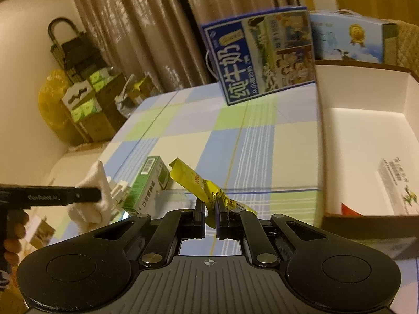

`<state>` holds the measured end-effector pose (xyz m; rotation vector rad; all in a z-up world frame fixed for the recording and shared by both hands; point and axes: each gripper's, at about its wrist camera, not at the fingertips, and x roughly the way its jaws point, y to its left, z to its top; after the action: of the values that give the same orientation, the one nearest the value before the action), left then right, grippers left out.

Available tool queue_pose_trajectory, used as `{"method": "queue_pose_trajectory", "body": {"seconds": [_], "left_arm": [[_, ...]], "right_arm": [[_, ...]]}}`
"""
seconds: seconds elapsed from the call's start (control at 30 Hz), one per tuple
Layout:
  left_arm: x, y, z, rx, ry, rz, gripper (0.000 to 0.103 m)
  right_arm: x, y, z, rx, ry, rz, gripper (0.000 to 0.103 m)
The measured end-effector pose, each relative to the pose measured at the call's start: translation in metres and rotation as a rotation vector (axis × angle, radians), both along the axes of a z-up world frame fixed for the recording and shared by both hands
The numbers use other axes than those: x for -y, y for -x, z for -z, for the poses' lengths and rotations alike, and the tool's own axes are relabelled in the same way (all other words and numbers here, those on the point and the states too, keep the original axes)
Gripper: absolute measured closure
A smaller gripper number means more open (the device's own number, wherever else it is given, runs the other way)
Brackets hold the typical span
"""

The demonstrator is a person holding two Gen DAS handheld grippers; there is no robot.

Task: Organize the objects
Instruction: 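Carry the towel and yellow packet into the cardboard box and release both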

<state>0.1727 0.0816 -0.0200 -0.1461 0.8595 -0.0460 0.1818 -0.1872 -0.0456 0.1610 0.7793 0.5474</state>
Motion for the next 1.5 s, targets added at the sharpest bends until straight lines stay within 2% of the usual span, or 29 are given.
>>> {"method": "queue_pose_trajectory", "body": {"seconds": [0.37,0.8,1.13,1.33,1.5], "left_arm": [[0.054,0.007,-0.024,0.043,0.024,0.120,0.069],[0.159,-0.002,-0.051,0.115,0.047,0.309,0.068],[0.232,-0.022,-0.061,0.136,0.056,0.383,0.068],[0.267,-0.042,-0.060,0.129,0.039,0.393,0.068],[0.291,-0.060,-0.052,0.108,0.015,0.389,0.068]], "right_arm": [[0.048,0.028,-0.034,0.025,-0.090,0.073,0.100],[0.130,0.046,-0.069,0.085,-0.175,0.201,0.100],[0.187,0.028,-0.083,0.119,-0.196,0.290,0.100],[0.212,0.006,-0.076,0.109,-0.177,0.337,0.099],[0.232,-0.014,-0.064,0.067,-0.169,0.385,0.099]]}}
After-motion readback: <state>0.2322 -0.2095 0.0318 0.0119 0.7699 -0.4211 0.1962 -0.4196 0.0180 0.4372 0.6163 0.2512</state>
